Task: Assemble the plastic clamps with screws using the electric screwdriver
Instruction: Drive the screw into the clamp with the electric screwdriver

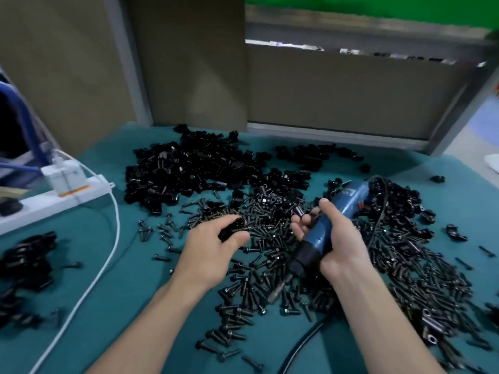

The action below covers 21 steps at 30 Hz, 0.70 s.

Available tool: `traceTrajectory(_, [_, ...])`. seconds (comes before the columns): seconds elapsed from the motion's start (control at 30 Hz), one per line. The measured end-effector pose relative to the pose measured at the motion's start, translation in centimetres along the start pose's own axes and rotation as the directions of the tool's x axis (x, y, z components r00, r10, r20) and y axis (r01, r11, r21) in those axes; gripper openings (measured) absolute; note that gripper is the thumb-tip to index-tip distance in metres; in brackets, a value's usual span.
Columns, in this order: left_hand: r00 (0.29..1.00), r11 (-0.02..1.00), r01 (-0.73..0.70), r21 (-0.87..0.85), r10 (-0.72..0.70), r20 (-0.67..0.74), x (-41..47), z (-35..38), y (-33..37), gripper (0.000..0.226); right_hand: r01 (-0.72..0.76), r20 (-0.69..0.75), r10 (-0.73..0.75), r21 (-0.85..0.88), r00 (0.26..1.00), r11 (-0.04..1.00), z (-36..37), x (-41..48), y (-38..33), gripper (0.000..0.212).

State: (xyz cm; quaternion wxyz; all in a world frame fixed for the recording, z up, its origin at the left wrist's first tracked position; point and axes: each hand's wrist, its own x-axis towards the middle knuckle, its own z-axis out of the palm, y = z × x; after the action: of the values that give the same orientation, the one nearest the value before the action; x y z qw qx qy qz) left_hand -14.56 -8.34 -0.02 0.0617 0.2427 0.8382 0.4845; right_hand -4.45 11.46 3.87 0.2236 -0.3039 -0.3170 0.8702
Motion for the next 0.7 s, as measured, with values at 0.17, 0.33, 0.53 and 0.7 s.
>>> traceTrajectory(0.17, [0.999,1.0,-0.017,0.025,0.016,0.03,-0.7,0.2,-0.3,0.043,0.021,0.005,-0.021,0.141,1.0,0.99,-0.4,0.5,-0.5,0.02])
traceTrajectory(0.33, [0.994,0.994,-0.088,0.062,0.084,0.065,-1.8,1.0,0.0,0.041,0.121,0.019,-0.135,0.336,0.991,0.934,-1.6,0.9,-1.2,0.014])
traceTrajectory(0.53, [0.992,0.994,-0.081,0.066,0.074,0.106,-2.5,1.3,0.6,0.041,0.199,-0.046,-0.197,0.4,0.979,0.895,-2.0,1.5,-1.4,0.014])
traceTrajectory(0.7, [0.988,0.996,-0.082,0.047,0.075,0.136,-2.7,1.2,0.8,0.036,0.214,-0.04,-0.217,0.412,0.975,0.886,-1.8,1.5,-1.1,0.015])
